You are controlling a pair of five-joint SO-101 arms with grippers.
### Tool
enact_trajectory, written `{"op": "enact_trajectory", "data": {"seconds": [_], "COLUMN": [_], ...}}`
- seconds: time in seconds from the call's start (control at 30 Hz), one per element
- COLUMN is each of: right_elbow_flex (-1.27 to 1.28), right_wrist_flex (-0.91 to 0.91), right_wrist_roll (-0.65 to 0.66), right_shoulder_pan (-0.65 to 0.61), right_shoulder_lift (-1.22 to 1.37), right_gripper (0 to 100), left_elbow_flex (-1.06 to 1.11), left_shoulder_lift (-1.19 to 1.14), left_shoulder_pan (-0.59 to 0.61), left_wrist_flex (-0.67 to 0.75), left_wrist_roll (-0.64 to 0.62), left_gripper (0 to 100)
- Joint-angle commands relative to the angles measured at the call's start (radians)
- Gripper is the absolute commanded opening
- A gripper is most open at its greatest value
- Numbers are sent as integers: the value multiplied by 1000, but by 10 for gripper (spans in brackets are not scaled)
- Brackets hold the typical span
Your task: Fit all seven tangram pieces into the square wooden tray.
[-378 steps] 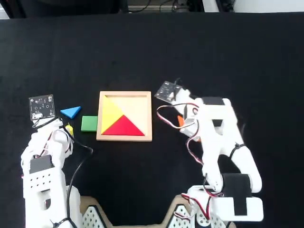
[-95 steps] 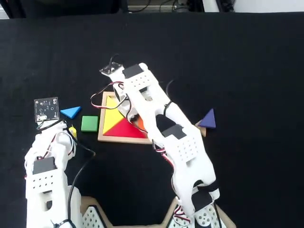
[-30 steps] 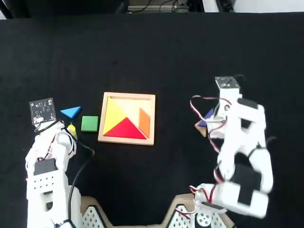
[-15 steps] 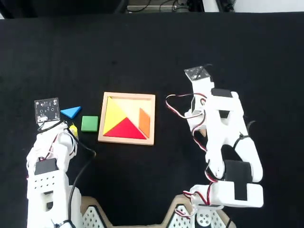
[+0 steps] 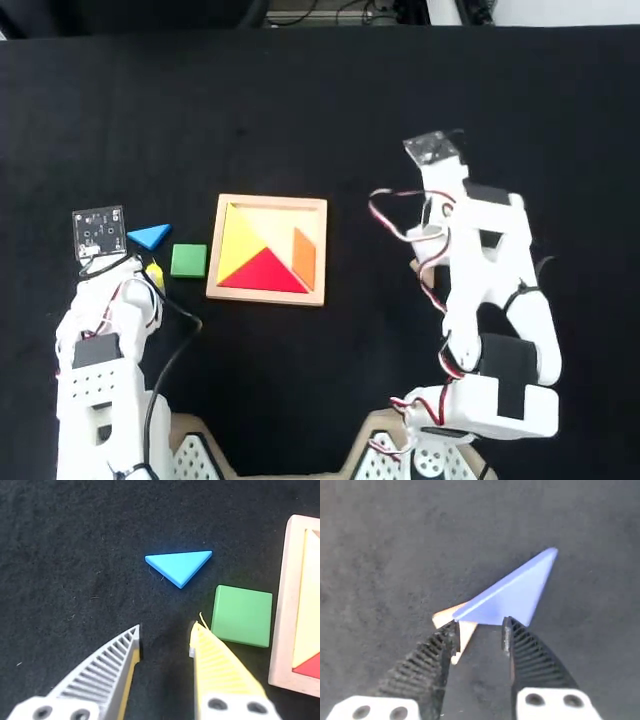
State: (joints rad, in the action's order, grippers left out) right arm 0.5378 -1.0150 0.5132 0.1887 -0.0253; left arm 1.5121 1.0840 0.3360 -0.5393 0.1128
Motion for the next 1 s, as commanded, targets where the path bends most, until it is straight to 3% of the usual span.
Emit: {"op": "enact_trajectory", "data": {"seconds": [0.0,0.43,0.57,0.97], "right_elbow_flex": [-81,-185,-262,-265], "right_wrist_flex": [15,58,57,-129], "right_wrist_roll": [9,-95,-132,-132], "right_shoulder_pan": [74,91,140,226], "right_shoulder_lift": [-1,119,246,179], "right_gripper": [152,144,5,11], "left_elbow_flex": [-1,2,2,2], "left_shoulder_lift": [14,14,14,14], "left_shoulder_pan": [-15,-15,-13,-15], "left_wrist_flex": [17,17,17,17], "left_wrist_roll": [12,12,14,14], "left_gripper": [171,171,171,171]}}
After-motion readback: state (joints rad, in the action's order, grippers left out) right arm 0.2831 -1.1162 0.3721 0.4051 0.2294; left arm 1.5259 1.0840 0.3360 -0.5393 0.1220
